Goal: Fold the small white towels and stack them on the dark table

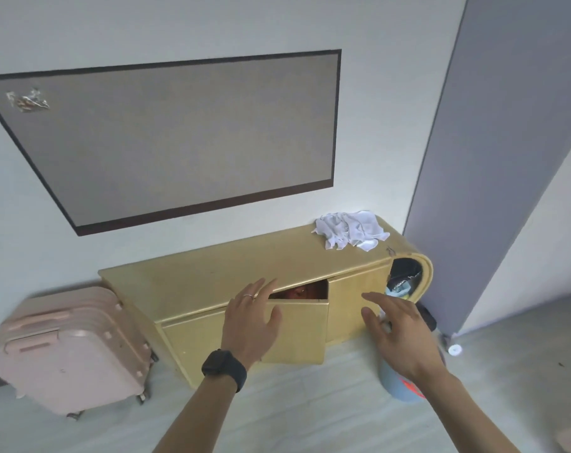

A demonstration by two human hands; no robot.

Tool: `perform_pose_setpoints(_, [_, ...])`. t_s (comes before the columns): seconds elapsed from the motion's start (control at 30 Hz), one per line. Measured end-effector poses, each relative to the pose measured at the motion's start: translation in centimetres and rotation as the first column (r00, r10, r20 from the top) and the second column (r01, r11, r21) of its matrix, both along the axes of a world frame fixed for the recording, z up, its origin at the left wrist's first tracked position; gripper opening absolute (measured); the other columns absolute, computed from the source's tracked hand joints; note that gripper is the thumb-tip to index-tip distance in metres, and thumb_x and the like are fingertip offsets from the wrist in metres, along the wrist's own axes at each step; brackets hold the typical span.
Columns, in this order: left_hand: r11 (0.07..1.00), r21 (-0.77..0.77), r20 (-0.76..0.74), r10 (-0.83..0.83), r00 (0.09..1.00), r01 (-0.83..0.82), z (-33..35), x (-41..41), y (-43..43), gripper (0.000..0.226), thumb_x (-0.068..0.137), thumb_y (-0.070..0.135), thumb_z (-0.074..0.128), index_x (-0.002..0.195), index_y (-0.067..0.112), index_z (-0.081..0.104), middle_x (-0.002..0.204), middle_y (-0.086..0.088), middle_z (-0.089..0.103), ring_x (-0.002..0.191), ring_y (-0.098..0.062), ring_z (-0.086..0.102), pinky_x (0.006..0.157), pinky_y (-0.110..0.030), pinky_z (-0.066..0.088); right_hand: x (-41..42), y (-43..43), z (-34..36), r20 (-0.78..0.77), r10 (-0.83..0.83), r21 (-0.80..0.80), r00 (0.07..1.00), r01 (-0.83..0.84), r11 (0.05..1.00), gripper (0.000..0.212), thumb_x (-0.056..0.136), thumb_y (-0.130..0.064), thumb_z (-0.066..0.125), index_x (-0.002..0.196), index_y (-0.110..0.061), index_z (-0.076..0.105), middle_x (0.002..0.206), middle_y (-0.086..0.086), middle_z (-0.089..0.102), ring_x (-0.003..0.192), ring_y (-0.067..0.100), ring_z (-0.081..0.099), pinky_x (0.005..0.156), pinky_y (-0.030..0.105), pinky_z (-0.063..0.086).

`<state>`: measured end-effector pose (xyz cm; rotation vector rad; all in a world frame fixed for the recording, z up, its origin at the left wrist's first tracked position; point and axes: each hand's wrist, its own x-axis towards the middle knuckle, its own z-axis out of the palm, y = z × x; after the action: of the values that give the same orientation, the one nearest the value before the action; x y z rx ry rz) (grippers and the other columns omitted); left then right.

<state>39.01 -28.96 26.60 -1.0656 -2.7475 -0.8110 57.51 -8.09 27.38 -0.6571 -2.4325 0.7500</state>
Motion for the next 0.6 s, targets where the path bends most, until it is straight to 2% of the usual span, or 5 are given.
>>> perform_pose_setpoints(0.07, [1.000, -0.015, 0.030, 0.005, 1.000, -0.005, -1.7, -3.6, 2.6, 0.053, 0.096, 0.039, 0.043, 0.148, 0.039, 0.036, 0.155, 0.007, 0.037, 0.145, -0.014, 0.026, 0.119, -0.036, 0.022, -3.9, 2.8, -1.3, 0.028, 0.007, -0.002, 1.000, -0.007, 1.000, 0.031, 0.096, -0.037, 0.059, 0.126, -0.032, 0.064, 0.117, -0.021, 0.058, 0.119, 0.010, 0.047, 0.091, 0.021, 0.032])
perform_pose_setpoints(0.3, [0.996, -0.094, 0.144, 0.007, 0.990, 0.006, -7.1, -16.4, 12.5, 0.053, 0.098, 0.039, 0.045, 0.150, 0.040, 0.032, 0.156, 0.007, 0.035, 0.146, -0.013, 0.023, 0.119, -0.034, 0.016, -17.0, 11.2, -6.6, 0.176, -0.013, -0.069, 0.984, 0.026, 0.997, 0.031, 0.094, -0.039, 0.061, 0.124, -0.036, 0.064, 0.119, -0.020, 0.060, 0.118, 0.015, 0.051, 0.089, 0.023, 0.036])
perform_pose_setpoints(0.43, [0.984, -0.175, 0.205, 0.010, 0.979, 0.027, -9.8, -21.9, 17.8, 0.053, 0.098, 0.041, 0.045, 0.149, 0.041, 0.031, 0.156, 0.007, 0.035, 0.146, -0.014, 0.023, 0.119, -0.035, 0.018, -22.9, 15.4, -8.9, 0.324, 0.007, -0.126, 0.946, 0.036, 0.991, 0.034, 0.096, -0.043, 0.055, 0.130, -0.040, 0.057, 0.125, -0.021, 0.057, 0.127, 0.009, 0.041, 0.096, 0.020, 0.029])
perform_pose_setpoints(0.6, [0.964, -0.262, 0.284, 0.039, 0.958, 0.038, -13.3, -26.7, 23.7, 0.053, 0.099, 0.041, 0.043, 0.150, 0.040, 0.030, 0.156, 0.006, 0.035, 0.146, -0.016, 0.024, 0.118, -0.036, 0.018, -28.9, 21.2, -13.0, 0.460, 0.086, -0.175, 0.884, -0.005, 0.985, 0.038, 0.098, -0.045, 0.050, 0.135, -0.038, 0.054, 0.136, -0.020, 0.053, 0.133, 0.010, 0.039, 0.107, 0.025, 0.029])
